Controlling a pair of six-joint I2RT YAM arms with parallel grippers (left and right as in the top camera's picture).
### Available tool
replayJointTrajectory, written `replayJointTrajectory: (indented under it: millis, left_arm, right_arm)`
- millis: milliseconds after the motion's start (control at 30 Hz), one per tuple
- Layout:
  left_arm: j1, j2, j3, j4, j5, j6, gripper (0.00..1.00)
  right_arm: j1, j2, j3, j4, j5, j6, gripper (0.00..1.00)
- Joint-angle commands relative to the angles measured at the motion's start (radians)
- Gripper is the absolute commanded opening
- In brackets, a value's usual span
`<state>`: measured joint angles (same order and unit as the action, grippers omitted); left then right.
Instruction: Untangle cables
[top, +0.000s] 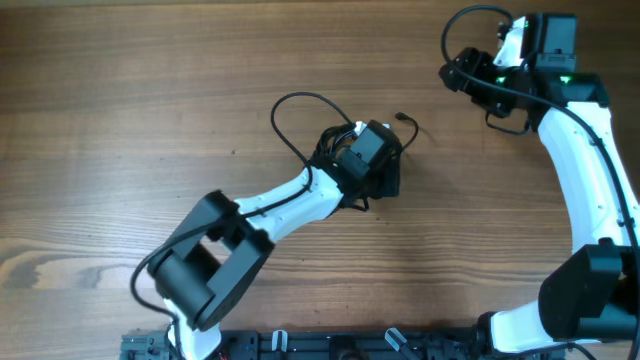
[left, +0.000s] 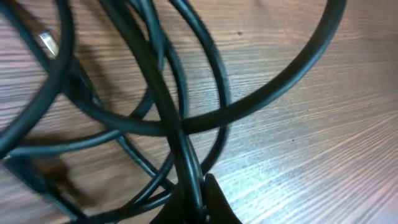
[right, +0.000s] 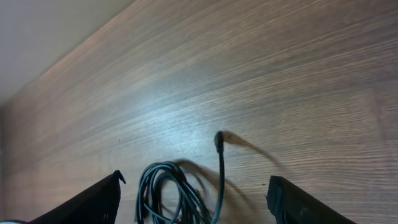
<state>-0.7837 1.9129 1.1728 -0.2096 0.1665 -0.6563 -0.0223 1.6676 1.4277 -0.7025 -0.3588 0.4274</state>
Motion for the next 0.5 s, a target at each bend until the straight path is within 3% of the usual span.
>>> replayJointTrajectory:
  millis: [0, 200, 467]
  left_arm:
    - [0.079, -0.179, -0.007, -0.048, 0.002, 0.001, 0.04]
    - [0.243, -0.398, -0.007, -0.085, 0.245, -0.007, 0.04]
    - [0.414, -0.513, -0.007, -0.104, 0.512, -0.036, 0.04]
  right_arm:
    - [0.041, -0.022, 0.019, 0.003, -0.018, -0.064, 0.78]
    - [0.080, -0.022, 0.019, 0.008, -0.074, -0.109, 0.78]
    - [0.081, -0.040, 0.020, 0.065, -0.461, -0.192, 0.75]
